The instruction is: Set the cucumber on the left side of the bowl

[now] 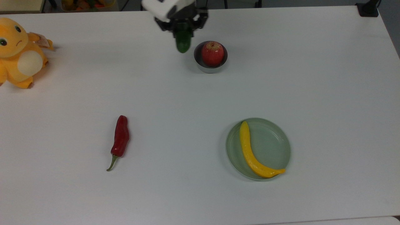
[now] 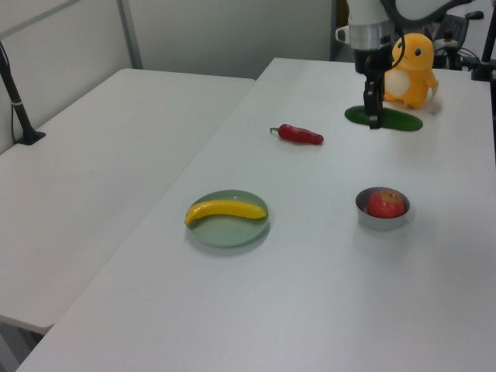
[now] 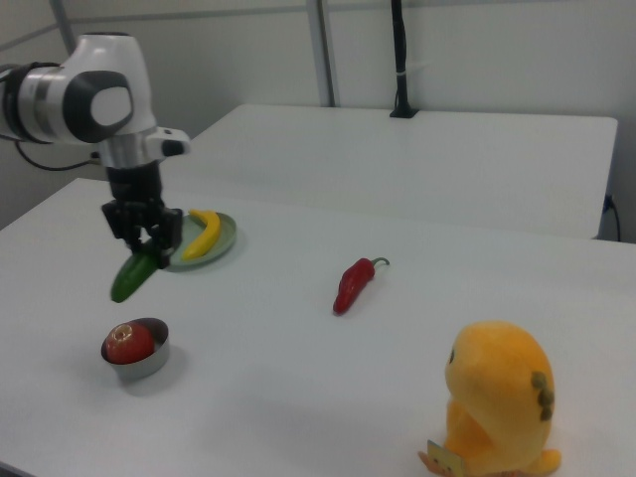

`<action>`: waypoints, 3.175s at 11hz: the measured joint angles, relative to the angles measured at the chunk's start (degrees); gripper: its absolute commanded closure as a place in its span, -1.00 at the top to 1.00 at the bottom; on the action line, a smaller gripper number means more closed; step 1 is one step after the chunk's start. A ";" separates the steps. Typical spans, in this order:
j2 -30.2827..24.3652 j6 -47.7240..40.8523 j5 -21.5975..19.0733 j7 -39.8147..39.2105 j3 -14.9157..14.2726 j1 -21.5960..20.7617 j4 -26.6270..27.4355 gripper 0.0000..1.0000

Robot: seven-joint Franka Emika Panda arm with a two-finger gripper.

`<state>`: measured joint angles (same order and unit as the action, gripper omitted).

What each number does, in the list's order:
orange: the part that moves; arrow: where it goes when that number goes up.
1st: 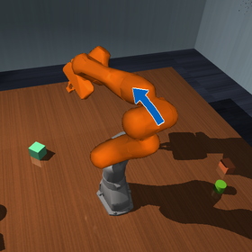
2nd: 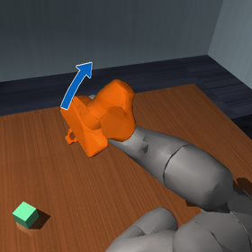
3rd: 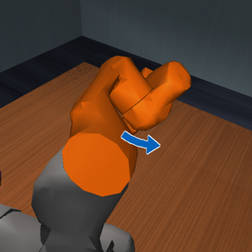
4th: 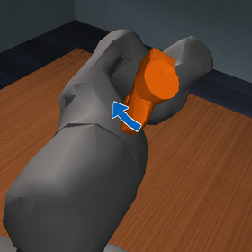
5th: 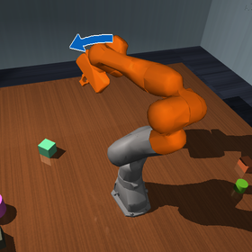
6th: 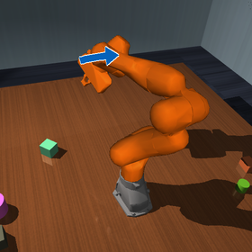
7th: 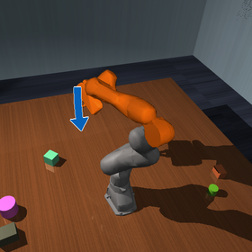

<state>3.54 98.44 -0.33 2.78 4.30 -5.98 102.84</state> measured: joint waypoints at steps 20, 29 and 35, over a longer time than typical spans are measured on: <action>16.59 20.45 0.76 19.17 10.53 -7.64 3.45 1.00; 3.52 17.49 0.79 21.31 8.66 -6.03 -1.63 1.00; -4.17 -3.36 0.58 21.34 -1.38 -5.37 -11.07 1.00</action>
<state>-0.63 95.07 0.25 24.12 2.92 -11.35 91.77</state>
